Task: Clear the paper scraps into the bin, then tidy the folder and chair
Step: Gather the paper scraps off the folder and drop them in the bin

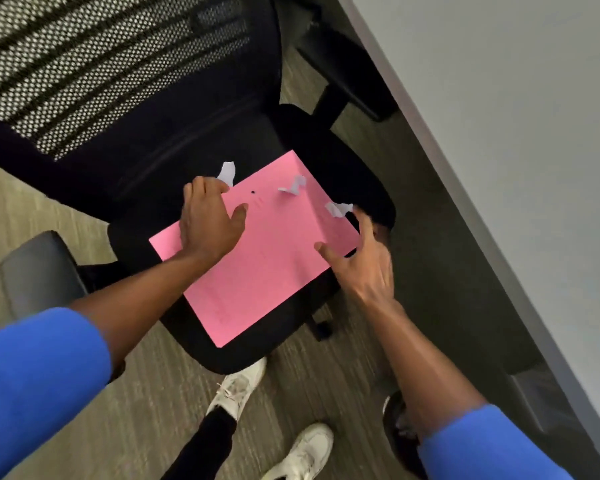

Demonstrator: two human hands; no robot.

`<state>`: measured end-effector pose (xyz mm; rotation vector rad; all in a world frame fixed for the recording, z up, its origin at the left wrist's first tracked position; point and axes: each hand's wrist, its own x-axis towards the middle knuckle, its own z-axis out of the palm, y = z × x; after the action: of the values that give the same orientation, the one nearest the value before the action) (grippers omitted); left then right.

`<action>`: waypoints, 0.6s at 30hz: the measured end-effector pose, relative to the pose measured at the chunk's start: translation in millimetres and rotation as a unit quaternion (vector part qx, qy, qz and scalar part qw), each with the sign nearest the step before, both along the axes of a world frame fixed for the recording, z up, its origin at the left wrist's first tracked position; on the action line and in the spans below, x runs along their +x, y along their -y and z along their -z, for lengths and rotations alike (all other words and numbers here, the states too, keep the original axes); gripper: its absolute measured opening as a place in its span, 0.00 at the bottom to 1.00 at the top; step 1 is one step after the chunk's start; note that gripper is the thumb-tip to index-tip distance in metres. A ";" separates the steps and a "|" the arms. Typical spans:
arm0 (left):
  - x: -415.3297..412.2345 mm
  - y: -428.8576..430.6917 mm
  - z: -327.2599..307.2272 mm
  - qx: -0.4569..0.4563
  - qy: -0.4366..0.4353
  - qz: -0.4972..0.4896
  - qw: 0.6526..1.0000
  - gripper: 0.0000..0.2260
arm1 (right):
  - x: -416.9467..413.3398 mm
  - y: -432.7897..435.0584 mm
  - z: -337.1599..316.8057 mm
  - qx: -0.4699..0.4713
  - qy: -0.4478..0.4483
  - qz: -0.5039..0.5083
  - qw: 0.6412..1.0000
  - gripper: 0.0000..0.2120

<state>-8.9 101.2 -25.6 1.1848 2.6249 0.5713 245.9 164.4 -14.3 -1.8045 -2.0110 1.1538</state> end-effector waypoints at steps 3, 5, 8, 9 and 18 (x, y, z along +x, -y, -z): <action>-29.9 -15.8 8.0 -0.013 -0.007 0.014 1.000 0.27 | -41.4 -20.5 2.6 0.031 0.059 -0.032 0.997 0.50; -44.9 -24.0 14.6 -0.023 0.002 0.029 0.999 0.30 | -65.4 -29.8 6.6 0.052 0.092 -0.038 0.994 0.52; -61.3 -33.7 25.1 -0.026 0.025 0.066 0.997 0.31 | -94.6 -39.5 13.4 0.051 0.120 -0.035 0.991 0.53; -65.9 -36.6 28.6 -0.023 0.032 0.077 0.996 0.30 | -102.7 -42.2 15.2 0.049 0.127 -0.037 0.990 0.53; -78.4 -45.5 47.1 -0.019 0.075 0.072 0.994 0.09 | -144.5 -38.5 21.9 0.115 0.207 -0.103 0.966 0.29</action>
<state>-87.3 146.7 -72.7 1.2564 2.3930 0.5576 101.4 202.9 -36.2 -1.8660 -2.4911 0.5805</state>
